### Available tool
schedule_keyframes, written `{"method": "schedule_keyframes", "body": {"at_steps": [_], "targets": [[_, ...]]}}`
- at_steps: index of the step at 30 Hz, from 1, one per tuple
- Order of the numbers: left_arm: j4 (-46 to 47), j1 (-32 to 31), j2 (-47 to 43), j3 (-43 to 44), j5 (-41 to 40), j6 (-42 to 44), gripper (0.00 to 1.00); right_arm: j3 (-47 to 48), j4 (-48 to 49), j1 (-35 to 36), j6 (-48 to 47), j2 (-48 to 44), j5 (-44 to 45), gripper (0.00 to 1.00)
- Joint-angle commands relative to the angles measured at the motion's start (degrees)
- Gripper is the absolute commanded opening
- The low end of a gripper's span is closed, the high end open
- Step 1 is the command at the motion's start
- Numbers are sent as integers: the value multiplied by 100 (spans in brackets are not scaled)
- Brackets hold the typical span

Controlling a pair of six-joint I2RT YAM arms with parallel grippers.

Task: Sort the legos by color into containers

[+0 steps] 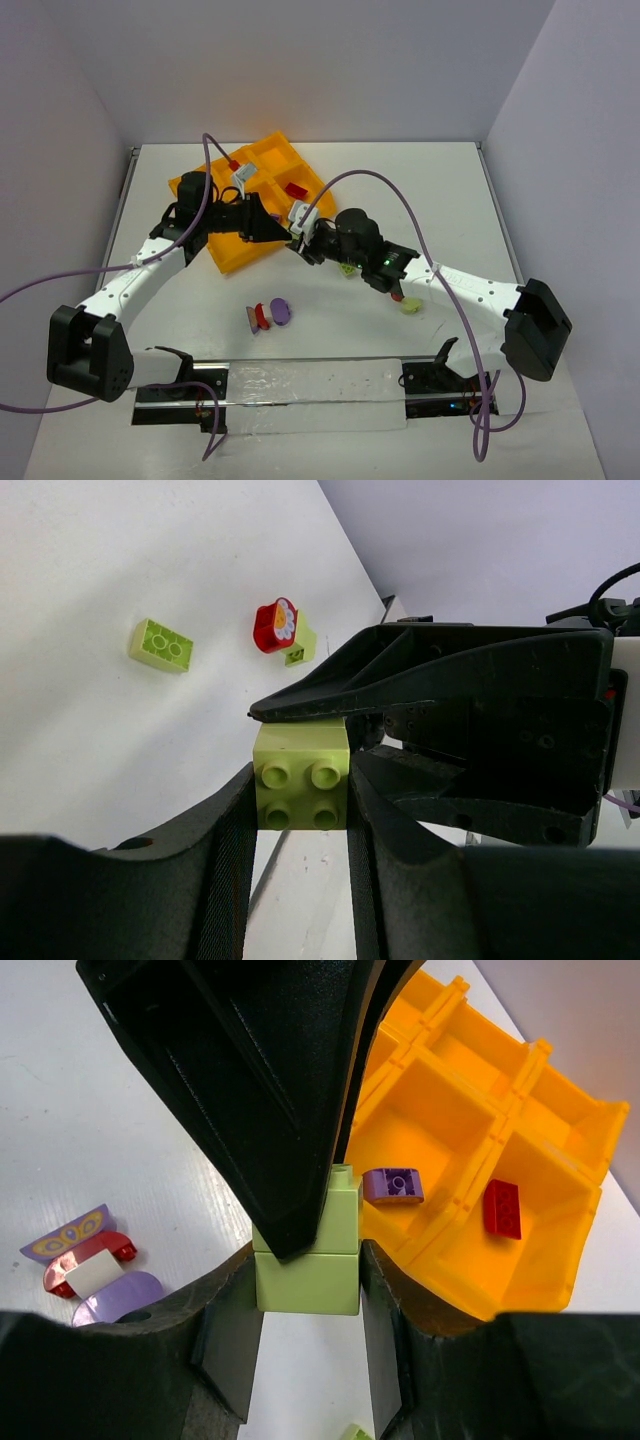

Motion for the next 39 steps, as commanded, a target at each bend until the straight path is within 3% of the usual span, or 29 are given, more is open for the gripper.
{"method": "schedule_keyframes", "body": {"at_steps": [1,8,13,31,36,39], "targets": [[107,8,-142,190,190,155,0,260,371,46,132,-20,-68,32],[-22,16,-176,258,139,232,0,174,408,47,190,-110,-1,8],[-102,16,-247,287,-47,260,0,16,518,46,283,-162,128,1],[-80,463,-575,97,-152,176,0,-813,752,-56,585,-492,525,0],[-584,628,-656,228,-708,317,0,-1104,648,-142,718,-719,792,0],[-1155,675,-747,393,-1779,432,0,-1515,685,-251,1012,-1002,1004,0]]}}
